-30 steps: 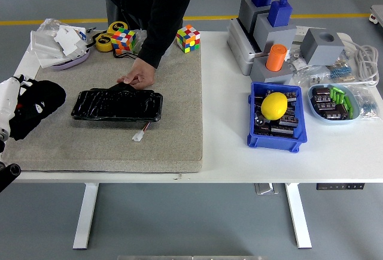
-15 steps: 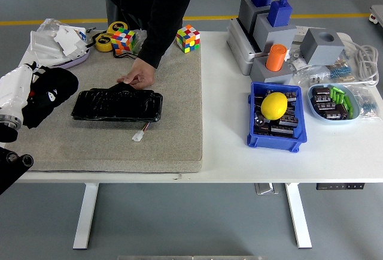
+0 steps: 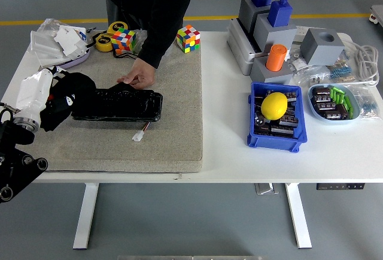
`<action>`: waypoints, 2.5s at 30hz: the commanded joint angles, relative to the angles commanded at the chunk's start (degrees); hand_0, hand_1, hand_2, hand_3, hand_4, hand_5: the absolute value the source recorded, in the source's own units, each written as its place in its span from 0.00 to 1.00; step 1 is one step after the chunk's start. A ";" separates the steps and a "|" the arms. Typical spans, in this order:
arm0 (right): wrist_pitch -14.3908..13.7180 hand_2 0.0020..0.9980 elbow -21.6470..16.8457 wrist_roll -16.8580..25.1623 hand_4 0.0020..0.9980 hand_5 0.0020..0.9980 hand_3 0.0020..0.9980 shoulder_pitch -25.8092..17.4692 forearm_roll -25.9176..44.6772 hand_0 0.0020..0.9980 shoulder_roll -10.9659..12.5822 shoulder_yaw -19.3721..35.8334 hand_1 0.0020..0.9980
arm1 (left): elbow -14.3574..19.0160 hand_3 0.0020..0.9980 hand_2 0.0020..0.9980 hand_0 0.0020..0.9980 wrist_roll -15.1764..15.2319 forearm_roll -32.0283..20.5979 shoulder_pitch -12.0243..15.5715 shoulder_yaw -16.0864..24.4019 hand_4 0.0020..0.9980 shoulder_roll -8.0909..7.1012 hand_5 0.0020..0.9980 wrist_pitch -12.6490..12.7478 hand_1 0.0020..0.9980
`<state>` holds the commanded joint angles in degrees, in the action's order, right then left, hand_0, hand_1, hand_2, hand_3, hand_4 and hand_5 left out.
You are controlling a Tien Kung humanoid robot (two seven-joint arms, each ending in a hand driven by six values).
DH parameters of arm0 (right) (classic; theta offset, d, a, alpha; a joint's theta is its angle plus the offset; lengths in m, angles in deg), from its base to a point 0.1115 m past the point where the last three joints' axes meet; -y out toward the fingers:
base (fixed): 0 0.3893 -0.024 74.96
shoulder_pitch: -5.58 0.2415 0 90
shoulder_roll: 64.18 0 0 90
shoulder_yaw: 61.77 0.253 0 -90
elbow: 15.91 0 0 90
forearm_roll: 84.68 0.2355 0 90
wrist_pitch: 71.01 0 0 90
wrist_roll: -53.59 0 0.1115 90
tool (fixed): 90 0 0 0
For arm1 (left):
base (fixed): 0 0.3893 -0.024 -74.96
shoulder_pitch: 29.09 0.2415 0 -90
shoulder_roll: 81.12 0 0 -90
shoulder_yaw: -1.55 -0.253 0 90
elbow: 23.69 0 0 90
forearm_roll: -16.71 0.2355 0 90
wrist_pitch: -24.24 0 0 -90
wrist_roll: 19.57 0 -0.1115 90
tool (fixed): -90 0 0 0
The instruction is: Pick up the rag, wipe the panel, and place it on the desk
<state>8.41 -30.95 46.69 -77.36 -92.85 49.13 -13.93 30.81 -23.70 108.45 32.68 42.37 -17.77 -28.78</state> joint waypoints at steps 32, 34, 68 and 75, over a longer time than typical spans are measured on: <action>0.52 0.70 0.39 -0.36 0.98 0.57 0.61 0.15 0.87 0.75 0.58 -2.00 0.69 | 4.44 0.63 0.52 0.14 -0.88 0.42 -5.15 -12.83 0.64 4.77 0.00 0.00 0.07; 0.52 0.70 0.37 -0.36 0.98 0.57 0.61 0.30 0.98 0.75 0.67 -2.23 0.69 | 4.63 0.63 0.52 0.14 -0.96 0.37 -5.87 -14.14 0.64 5.07 0.00 0.00 0.07; 0.62 0.70 0.37 -0.66 0.98 0.58 0.61 0.45 0.73 0.75 1.02 -2.53 0.69 | 3.89 0.63 0.53 0.15 -1.03 0.06 -8.05 -16.79 0.65 5.52 0.00 0.00 0.06; 0.70 0.70 0.44 -0.72 0.98 0.58 0.61 0.23 0.61 0.75 0.98 -2.19 0.69 | 3.34 0.63 0.53 0.15 -0.91 0.46 -6.77 -14.78 0.65 4.31 0.00 0.00 0.06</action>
<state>9.11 -30.51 45.98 -77.13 -92.24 50.12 -16.12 34.15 -24.61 108.91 25.91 27.59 -13.46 -28.78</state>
